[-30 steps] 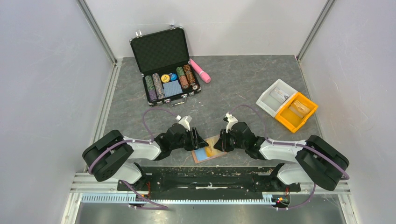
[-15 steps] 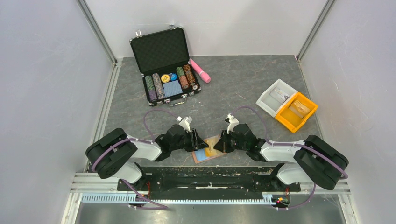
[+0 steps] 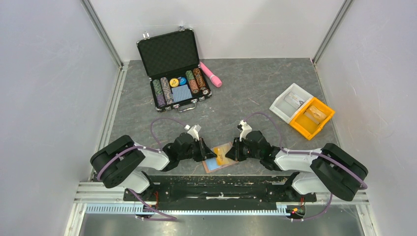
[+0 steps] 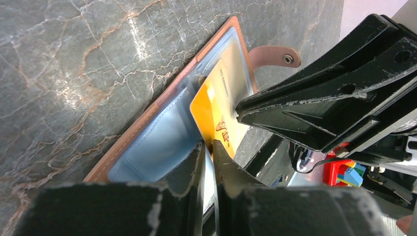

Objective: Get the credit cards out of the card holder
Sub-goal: Remove the credit card from the card holder.

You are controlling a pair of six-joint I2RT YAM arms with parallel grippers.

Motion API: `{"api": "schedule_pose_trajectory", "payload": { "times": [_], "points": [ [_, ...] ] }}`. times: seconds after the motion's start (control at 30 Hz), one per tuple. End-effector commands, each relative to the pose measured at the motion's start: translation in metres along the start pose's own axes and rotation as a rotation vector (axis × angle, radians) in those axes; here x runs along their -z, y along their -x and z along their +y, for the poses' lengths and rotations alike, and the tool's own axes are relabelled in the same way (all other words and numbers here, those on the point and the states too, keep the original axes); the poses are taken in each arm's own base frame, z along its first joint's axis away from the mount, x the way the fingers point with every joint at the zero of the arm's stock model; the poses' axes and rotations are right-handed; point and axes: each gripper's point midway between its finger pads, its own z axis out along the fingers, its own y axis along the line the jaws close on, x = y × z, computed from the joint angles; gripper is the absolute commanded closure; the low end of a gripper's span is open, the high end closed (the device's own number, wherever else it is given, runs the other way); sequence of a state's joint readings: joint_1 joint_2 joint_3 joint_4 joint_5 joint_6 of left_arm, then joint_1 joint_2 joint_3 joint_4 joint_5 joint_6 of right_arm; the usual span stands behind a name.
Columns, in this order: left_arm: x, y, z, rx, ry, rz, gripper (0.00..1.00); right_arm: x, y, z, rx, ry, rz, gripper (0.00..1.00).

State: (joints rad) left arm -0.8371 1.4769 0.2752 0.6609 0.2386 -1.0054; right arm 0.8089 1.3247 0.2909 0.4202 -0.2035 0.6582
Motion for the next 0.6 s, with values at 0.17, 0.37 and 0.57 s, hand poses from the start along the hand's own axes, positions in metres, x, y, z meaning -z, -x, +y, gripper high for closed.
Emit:
{"api": "schedule_pose_trajectory", "payload": {
  "times": [0.17,0.37,0.57],
  "points": [
    [0.011,0.006,-0.014,0.087,-0.019,-0.021,0.98,0.006,-0.001,-0.008,0.026,-0.046,0.004,0.85],
    [0.020,0.009,-0.014,0.121,0.010,-0.045,0.98,0.007,0.006,-0.009,0.036,-0.052,-0.003,0.82],
    [0.029,0.008,0.000,0.138,0.071,-0.068,0.98,0.007,0.022,-0.007,0.052,-0.063,-0.018,0.83]
  ]
}}
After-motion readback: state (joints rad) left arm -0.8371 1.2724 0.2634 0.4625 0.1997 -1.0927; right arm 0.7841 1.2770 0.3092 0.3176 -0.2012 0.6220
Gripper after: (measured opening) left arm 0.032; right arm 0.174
